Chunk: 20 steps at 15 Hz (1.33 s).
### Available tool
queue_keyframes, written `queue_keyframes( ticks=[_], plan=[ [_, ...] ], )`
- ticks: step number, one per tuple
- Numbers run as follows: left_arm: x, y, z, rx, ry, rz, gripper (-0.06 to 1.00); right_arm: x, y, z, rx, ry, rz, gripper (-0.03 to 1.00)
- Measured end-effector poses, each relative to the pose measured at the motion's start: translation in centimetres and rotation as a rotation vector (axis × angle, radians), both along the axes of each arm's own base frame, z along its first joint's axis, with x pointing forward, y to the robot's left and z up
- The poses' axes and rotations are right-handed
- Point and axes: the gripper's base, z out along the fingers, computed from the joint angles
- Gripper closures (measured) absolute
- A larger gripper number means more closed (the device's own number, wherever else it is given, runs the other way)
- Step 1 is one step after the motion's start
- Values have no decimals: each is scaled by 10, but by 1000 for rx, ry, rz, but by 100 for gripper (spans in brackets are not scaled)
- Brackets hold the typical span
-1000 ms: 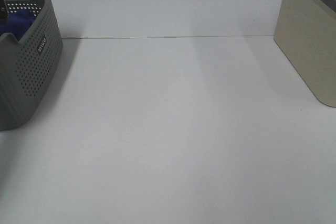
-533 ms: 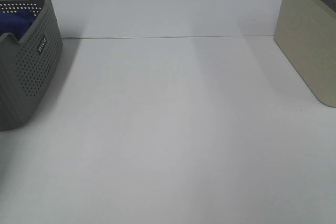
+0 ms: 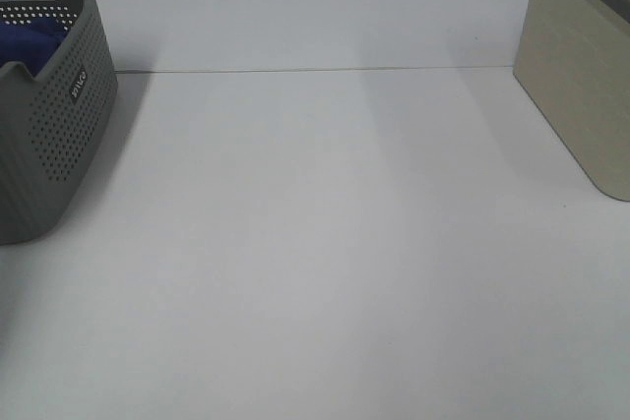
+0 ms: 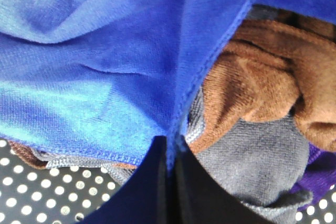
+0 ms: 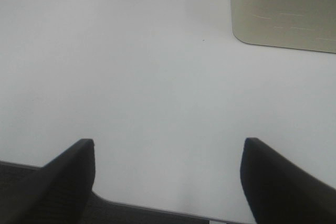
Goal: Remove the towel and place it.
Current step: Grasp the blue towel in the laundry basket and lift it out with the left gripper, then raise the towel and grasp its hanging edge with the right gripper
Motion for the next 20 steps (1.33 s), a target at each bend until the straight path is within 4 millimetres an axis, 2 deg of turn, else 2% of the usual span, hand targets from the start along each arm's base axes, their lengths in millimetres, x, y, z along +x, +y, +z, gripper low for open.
queue_keyframes(
  ticks=[2,3,8,12,13,18,19,20],
  plan=[
    [-3,-1,13,-1,-11,9,94,0,0,0,0,0,0,22],
    [-5,-1,26,3,-34,17,94,0,0,0,0,0,0,22],
    [-30,-22,110,24,-194,-10,94,0,0,0,0,0,0,22],
    [-66,-42,184,36,-378,-14,94,0,0,0,0,0,0,22],
    [-73,-47,195,37,-406,-20,94,0,0,0,0,0,0,22],
    [-132,-92,275,112,-664,-120,94,0,0,0,0,0,0,22],
    [-149,-112,297,128,-782,-137,94,0,0,0,0,0,0,22],
    [-149,-112,297,128,-782,-137,94,0,0,0,0,0,0,22]
  ],
)
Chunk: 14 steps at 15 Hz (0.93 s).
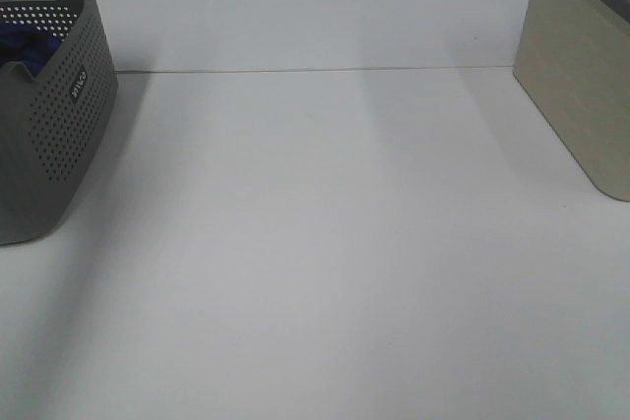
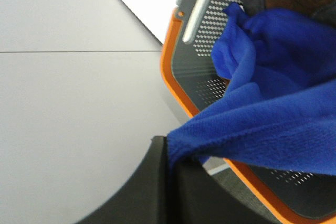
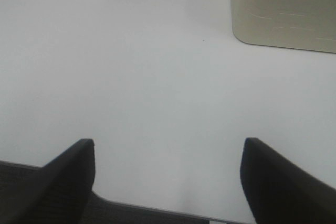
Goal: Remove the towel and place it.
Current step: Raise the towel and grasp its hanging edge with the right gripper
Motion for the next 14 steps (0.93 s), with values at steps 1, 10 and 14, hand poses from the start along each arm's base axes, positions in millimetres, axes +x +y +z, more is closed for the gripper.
queue_keyframes(
  ticks=[1,10,14],
  plan=[
    [-18,-20,18,36,-92,-35,94,0,0,0,-1,-2,0,22],
    [-65,-117,52,176,-368,-415,94,49,34,34,83,-149,382,22],
    [-79,-161,29,277,-289,-674,94,116,60,35,163,-203,735,22]
  ],
)
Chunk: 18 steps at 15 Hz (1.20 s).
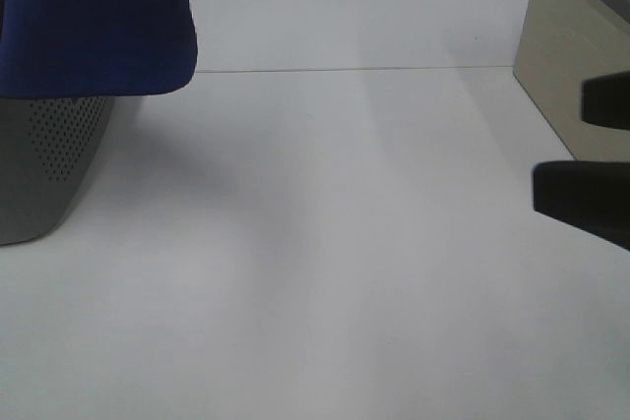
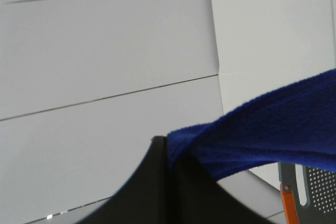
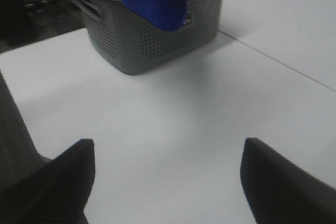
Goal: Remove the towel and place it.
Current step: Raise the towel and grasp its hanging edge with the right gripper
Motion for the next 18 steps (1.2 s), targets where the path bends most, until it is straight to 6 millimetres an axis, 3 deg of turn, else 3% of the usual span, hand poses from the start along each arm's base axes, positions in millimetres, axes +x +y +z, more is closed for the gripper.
queue_keyframes(
  ticks=[5,7,12,14,15,18],
  plan=[
    [-11,-18,-1,50,-28,-124,94,52,20,-18,126,-39,143,22],
    [-16,-27,3,36,-68,-195,94,76,34,-33,112,-12,228,22],
    [-20,-35,3,-19,-54,-275,94,140,80,-48,149,48,413,22],
    [-21,-36,2,-27,-40,-292,94,157,86,-53,161,57,432,22],
    [-22,-37,2,-36,-32,-302,94,176,92,-59,170,62,444,22],
    [-22,-38,3,-48,-45,-312,94,191,97,-57,190,45,465,22]
  ],
)
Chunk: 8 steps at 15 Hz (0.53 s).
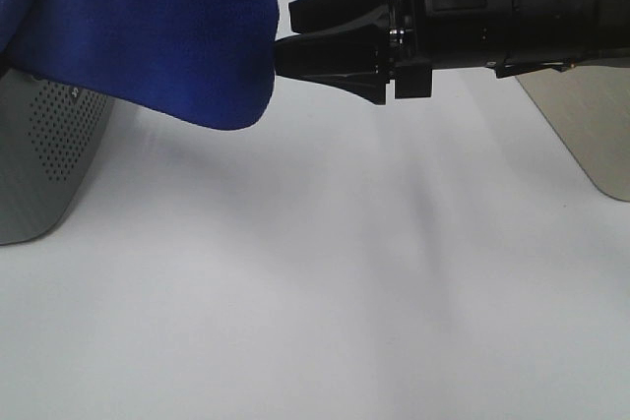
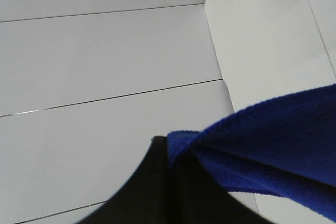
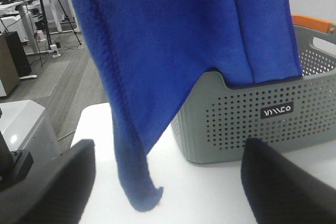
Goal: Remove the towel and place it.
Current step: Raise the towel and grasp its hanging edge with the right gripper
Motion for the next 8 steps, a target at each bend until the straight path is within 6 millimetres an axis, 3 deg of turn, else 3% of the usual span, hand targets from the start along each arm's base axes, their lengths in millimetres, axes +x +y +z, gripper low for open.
queue_keyframes(
  ticks=[3,8],
  plan=[
    [0,0,0,-2,1,-1,94,-4,3,4,45,-1,56,22],
    [5,-7,-6,12,14,-3,94,-13,36,-3,-59,-31,55,22]
  ],
)
